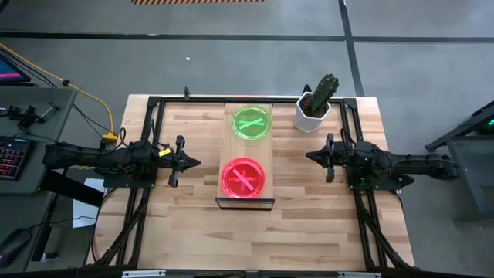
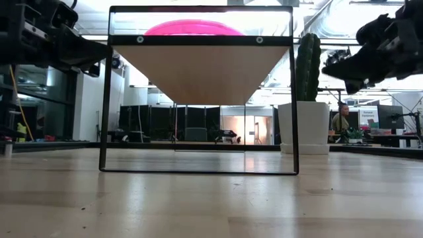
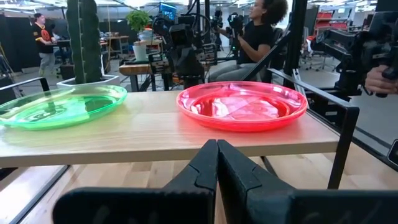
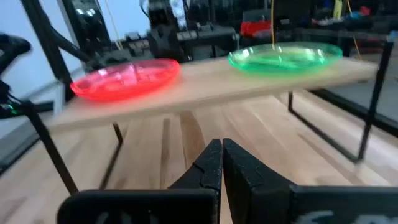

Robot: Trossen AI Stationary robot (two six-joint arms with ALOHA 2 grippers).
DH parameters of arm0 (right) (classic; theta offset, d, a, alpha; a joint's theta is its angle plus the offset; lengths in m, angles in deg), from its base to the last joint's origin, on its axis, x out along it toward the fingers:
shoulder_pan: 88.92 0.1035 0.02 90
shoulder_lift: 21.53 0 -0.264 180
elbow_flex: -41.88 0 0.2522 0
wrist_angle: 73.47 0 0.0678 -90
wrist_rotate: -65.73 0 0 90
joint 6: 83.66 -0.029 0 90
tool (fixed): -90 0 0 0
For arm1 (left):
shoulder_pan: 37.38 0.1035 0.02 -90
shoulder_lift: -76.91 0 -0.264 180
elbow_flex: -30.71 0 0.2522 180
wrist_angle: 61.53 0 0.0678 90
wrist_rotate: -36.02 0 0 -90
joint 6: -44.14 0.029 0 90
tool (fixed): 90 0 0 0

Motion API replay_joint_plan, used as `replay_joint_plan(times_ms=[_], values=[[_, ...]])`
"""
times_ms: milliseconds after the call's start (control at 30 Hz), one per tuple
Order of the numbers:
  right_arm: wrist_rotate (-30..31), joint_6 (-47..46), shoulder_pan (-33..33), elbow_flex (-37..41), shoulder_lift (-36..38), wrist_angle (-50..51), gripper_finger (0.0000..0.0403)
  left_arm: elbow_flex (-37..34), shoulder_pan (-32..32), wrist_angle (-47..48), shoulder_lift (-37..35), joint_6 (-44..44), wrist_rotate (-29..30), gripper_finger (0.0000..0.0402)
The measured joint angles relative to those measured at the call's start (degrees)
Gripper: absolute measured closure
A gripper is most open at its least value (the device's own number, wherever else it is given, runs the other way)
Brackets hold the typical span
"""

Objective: Place and stack plates onto a shelf
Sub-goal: Return to Home Position

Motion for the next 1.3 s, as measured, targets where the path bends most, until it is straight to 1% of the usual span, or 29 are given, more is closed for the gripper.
replay_joint_plan(times_ms=[67, 167, 233, 300, 400, 567, 767, 1000, 1100, 1200, 1300], values=[[-0.9, 0.51, 1.04, 0.01, -0.06, -1.35, 0.0403, 0.0, 0.0, 0.37, -0.04, 0.01, 0.01, 0.0401], [-1.54, 3.29, 3.02, 0.02, -0.1, 0.28, 0.0403, 0.0, 0.0, 0.51, -0.28, 0.02, 0.02, 0.0401], [-0.17, 3.79, 3.75, 0.02, -0.1, 1.65, 0.0403, 0.0, 0.0, 1.83, -0.33, 0.0, 0.0, 0.0401], [1.39, 1.98, 4.01, 0.02, -0.1, 2.63, 0.0403, 0.0, 0.0, 3.66, -0.94, 0.02, 0.0, 0.0401], [1.91, -0.26, 4.07, 0.02, -0.13, 4.94, 0.0403, 0.0, 0.0, 7.5, -2.43, 0.02, 0.01, 0.0401], [1.72, -4.15, 4.07, 0.02, -0.56, 5.16, 0.0403, 0.0, -0.04, 18.35, -6.8, 0.0, 0.1, 0.0401], [1.71, -7.3, 4.07, 0.02, -0.59, 5.18, 0.0403, 0.02, -0.09, 18.46, -11.96, -0.46, 2.75, 0.0401], [1.72, -8.13, 4.07, 0.04, 0.63, 5.18, 0.0403, 0.04, -0.09, 18.06, -19.78, -0.46, 2.91, 0.0401], [1.71, -8.04, 4.07, 0.04, 3.92, 5.19, 0.0403, -0.02, -0.2, 18.32, -19.66, -0.46, 2.91, 0.0401], [1.71, -8.15, 4.07, 0.06, 9.64, 5.18, 0.0403, -0.02, -0.61, 18.4, -19.65, -0.44, 3.52, 0.0401], [1.77, -8.02, 4.07, 0.07, 10.21, 2.37, 0.0403, -0.02, -1.05, 18.5, -19.65, -0.44, 3.53, 0.0401]])
